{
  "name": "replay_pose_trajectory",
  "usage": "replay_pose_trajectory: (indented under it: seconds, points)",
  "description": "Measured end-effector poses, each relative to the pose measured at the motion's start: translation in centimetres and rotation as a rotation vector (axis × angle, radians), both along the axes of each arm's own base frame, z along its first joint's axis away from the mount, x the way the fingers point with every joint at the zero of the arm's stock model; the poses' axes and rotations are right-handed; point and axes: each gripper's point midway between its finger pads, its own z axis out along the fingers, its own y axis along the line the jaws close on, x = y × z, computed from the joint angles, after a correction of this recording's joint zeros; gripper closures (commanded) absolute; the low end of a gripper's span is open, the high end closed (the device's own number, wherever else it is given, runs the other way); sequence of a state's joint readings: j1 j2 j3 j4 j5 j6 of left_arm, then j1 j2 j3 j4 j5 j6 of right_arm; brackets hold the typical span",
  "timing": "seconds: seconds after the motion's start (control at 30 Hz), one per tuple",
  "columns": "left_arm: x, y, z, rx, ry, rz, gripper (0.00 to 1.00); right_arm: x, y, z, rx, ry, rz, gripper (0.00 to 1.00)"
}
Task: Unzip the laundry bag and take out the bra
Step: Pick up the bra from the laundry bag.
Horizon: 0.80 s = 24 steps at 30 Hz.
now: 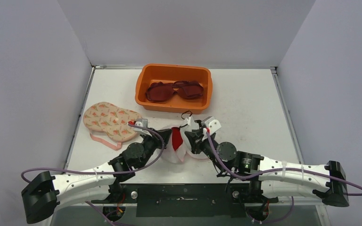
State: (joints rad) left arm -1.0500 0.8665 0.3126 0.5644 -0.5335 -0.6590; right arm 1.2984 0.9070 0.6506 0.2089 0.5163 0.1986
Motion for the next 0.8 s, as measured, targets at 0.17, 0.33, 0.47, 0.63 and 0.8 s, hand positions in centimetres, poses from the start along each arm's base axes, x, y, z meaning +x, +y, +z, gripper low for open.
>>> replay_pose_trajectory:
  seconds: [0.17, 0.33, 0.47, 0.63, 0.8]
  points:
    - [-0.3, 2.2, -5.4, 0.049, 0.115, 0.076, 0.99, -0.1, -0.4, -2.2, -0.086, 0.031, 0.001, 0.95]
    - [-0.7, 4.9, -8.0, 0.074, 0.184, 0.155, 0.88, -0.3, -0.9, -2.7, -0.166, 0.045, 0.006, 0.95]
    - [-0.6, 6.0, -6.7, 0.019, 0.174, 0.195, 0.7, -0.2, -0.5, 0.5, -0.144, 0.025, 0.015, 0.95]
    - [-0.7, 6.5, -6.7, 0.004, 0.184, 0.211, 0.52, -0.1, 0.0, 0.6, -0.179, 0.027, 0.017, 0.95]
    - [-1.1, 7.0, -7.3, 0.021, 0.205, 0.214, 0.24, 0.2, -0.7, 1.4, -0.252, 0.015, 0.002, 0.95]
